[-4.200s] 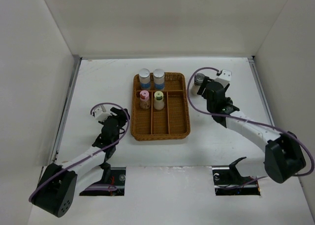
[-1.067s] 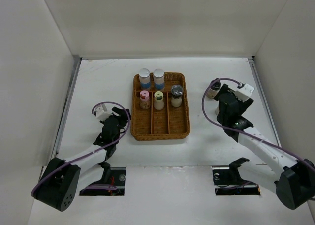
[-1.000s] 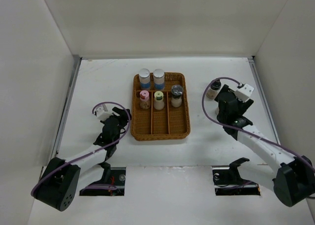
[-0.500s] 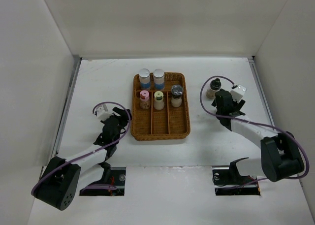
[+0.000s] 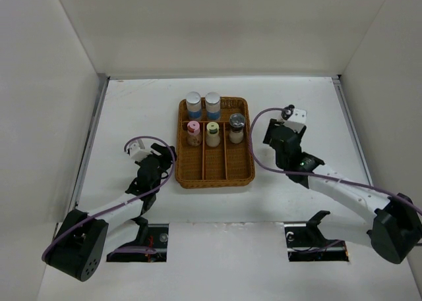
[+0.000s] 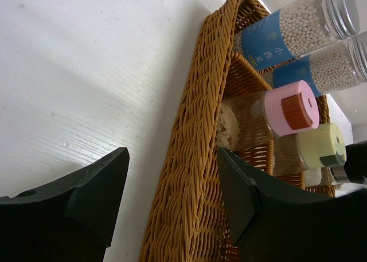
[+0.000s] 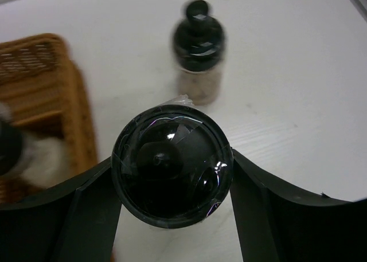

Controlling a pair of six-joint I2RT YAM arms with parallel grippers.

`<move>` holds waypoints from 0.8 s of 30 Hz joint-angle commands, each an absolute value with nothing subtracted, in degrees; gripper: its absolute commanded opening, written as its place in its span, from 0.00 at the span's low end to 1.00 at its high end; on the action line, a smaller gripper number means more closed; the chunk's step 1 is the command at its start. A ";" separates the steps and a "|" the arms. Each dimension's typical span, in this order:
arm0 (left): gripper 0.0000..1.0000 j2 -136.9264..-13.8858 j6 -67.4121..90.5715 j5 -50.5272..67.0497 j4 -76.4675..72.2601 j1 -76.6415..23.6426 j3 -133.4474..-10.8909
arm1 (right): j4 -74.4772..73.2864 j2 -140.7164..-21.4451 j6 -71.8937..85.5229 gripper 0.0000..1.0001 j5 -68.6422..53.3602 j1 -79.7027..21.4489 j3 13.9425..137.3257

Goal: Organize the condiment bottles

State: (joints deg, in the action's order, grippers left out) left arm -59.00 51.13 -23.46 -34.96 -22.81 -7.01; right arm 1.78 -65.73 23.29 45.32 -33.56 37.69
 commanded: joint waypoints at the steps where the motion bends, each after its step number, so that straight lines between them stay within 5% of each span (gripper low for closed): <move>1: 0.61 -58.89 51.59 -23.12 -38.14 -22.37 -7.82 | 4.05 -63.28 18.64 0.54 47.12 -39.92 44.20; 11: 0.61 -57.04 51.15 -23.99 -37.79 -21.49 -7.29 | 12.82 -77.59 18.72 0.55 34.02 -55.75 55.89; 24: 0.61 -56.78 51.50 -23.12 -37.70 -20.34 -6.94 | 17.67 -91.23 17.40 0.55 34.10 -59.63 58.98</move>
